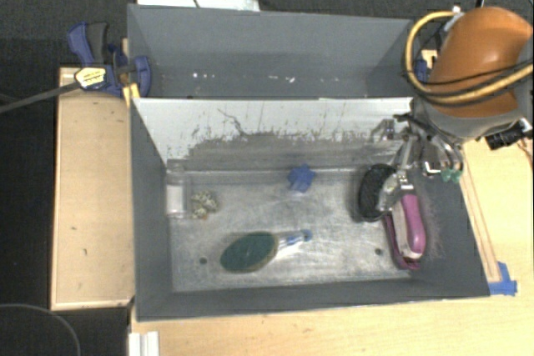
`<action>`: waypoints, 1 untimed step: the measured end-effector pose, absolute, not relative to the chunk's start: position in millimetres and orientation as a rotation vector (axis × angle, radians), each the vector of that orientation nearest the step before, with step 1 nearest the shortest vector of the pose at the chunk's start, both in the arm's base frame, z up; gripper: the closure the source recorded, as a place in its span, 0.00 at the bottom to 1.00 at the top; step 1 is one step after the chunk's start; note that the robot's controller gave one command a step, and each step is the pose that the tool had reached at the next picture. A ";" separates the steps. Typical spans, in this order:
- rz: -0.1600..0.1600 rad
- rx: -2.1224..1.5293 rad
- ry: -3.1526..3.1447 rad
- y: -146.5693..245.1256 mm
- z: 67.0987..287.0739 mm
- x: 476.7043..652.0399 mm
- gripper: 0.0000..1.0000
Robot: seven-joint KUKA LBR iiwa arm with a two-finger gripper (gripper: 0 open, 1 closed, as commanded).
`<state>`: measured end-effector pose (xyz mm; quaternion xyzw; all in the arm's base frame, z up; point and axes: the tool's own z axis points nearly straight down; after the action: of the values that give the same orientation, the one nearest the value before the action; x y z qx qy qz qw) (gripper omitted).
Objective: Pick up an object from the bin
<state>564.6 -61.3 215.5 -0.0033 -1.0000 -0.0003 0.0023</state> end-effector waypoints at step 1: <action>-0.003 -0.240 -3.135 -96.6 74.1 581.8 0.00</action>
Offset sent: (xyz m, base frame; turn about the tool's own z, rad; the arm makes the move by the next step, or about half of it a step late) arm 0.0165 -0.0357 -0.1395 0.1464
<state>581.8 -96.6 74.1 -0.0763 -0.9971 -0.0009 -0.0013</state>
